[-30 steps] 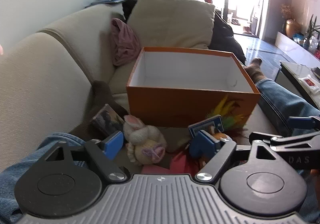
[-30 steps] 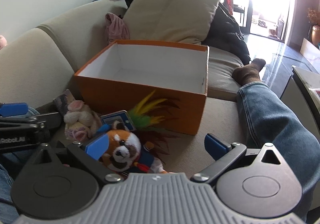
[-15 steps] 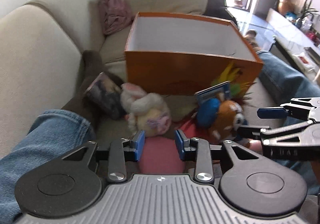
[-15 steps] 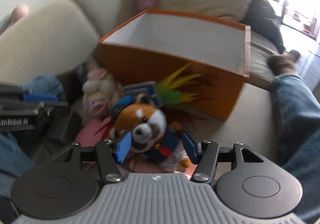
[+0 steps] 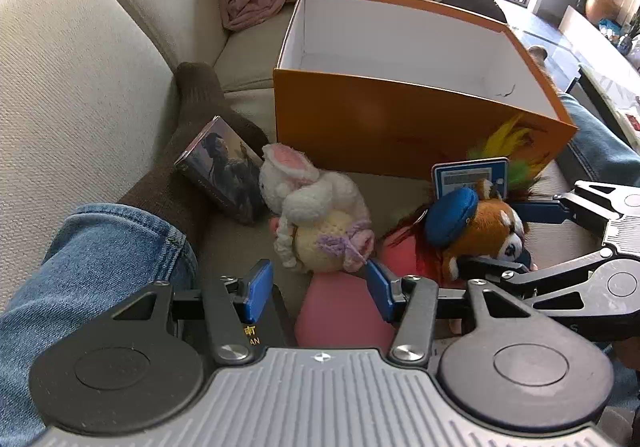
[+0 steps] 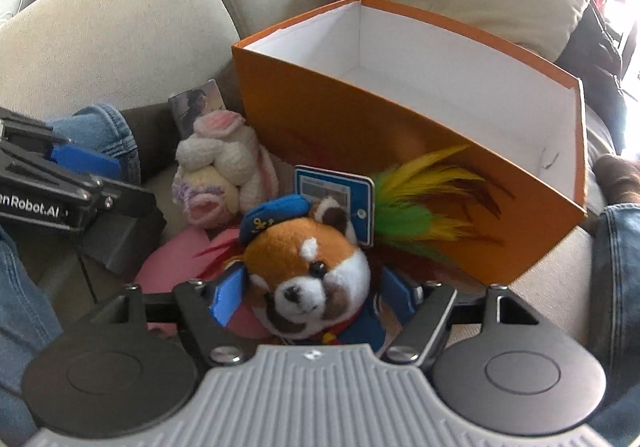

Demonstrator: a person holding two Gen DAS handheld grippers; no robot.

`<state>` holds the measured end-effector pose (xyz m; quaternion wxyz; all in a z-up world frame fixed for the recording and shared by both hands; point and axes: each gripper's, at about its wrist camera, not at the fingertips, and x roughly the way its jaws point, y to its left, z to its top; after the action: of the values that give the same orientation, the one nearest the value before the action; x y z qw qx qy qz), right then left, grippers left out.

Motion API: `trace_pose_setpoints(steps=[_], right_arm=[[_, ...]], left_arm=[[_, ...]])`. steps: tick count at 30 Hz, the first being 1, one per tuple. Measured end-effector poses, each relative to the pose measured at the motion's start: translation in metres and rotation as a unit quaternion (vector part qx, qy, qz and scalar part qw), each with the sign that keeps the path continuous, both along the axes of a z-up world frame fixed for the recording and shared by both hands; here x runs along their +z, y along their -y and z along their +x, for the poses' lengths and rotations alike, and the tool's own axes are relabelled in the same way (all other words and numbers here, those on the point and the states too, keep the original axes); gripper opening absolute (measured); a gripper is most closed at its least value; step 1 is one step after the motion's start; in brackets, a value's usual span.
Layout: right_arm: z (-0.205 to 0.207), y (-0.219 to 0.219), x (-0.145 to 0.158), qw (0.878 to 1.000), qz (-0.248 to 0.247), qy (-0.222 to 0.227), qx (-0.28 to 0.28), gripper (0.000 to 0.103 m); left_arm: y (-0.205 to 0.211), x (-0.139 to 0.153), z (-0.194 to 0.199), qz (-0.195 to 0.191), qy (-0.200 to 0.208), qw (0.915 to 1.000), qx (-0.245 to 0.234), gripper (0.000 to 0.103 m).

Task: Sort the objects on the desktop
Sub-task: 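Grasp the red-panda plush with the right gripper while the left gripper grasps the white bunny plush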

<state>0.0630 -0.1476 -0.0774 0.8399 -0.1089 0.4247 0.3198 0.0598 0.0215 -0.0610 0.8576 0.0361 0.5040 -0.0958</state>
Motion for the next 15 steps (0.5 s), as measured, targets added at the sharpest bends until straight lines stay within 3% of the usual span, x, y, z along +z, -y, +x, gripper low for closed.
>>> trace_pose_setpoints(steps=[2, 4, 11, 15], right_arm=[[0.004, 0.001, 0.0, 1.0, 0.016, -0.019, 0.004, 0.064], [0.007, 0.006, 0.006, 0.999, 0.025, -0.03, 0.003, 0.061], [0.017, 0.068, 0.04, 0.992, 0.075, -0.062, -0.079, 0.061], [0.035, 0.093, 0.022, 0.979, 0.085, -0.116, -0.143, 0.062]], left_arm=[[0.0, -0.001, 0.004, 0.003, -0.004, 1.0, 0.001, 0.06], [-0.002, 0.0, 0.008, 0.003, -0.007, 1.0, 0.003, 0.06], [-0.007, 0.006, 0.028, -0.003, -0.011, 0.9998, 0.014, 0.063], [-0.002, 0.003, 0.037, -0.001, -0.013, 0.9998, 0.012, 0.064]])
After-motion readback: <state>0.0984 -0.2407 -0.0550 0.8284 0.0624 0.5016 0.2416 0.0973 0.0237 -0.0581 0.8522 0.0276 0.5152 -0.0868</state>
